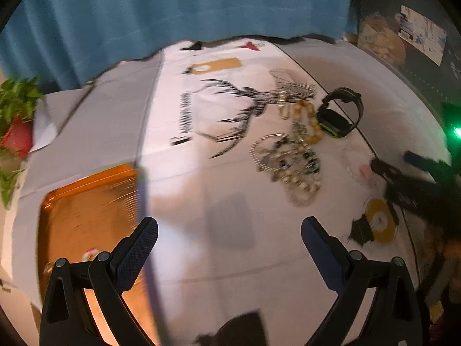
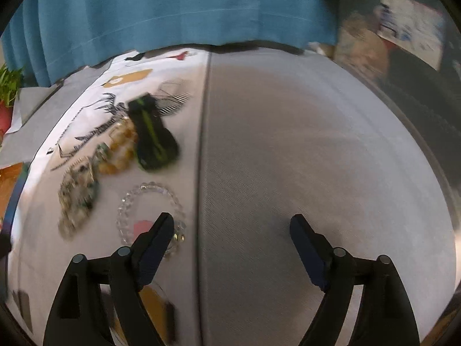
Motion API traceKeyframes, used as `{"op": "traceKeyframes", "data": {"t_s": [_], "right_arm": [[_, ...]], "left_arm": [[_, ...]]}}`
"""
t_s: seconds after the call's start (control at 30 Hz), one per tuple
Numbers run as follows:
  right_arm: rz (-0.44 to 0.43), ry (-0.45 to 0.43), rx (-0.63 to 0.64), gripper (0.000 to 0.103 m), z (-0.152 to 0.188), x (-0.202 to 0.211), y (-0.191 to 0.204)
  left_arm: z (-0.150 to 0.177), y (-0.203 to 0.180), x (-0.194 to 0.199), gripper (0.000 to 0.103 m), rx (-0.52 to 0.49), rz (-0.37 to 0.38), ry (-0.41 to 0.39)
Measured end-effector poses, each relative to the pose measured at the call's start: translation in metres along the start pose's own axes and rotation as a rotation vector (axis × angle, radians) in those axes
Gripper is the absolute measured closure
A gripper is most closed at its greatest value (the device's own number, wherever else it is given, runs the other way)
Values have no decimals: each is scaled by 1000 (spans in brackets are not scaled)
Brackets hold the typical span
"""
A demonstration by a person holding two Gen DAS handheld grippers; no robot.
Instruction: Organize jewelry
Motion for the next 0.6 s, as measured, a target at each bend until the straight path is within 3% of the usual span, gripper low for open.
{"op": "traceKeyframes", "data": {"t_s": [0.2, 0.33, 0.6], "right_arm": [[-7, -34, 5, 17, 11, 9, -14], [-9, -34, 5, 17, 11, 9, -15], [-12, -34, 6, 16, 12, 9, -15]], "left_arm": [[-21, -14, -24, 4, 20, 75, 13], [-22, -13, -37, 4, 7, 26, 48], [-20, -10, -54, 4, 8, 32, 79]]}}
Point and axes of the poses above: each gripper's, at about its wrist camera, not at the fingertips, and x roughly against the way its jaws point, y to its left, z to its underside, the point moved 4 cm from there along -x, roughly the way its jaws point, and after that the axes turned 12 degrees about -x, right-handed, at the moved point
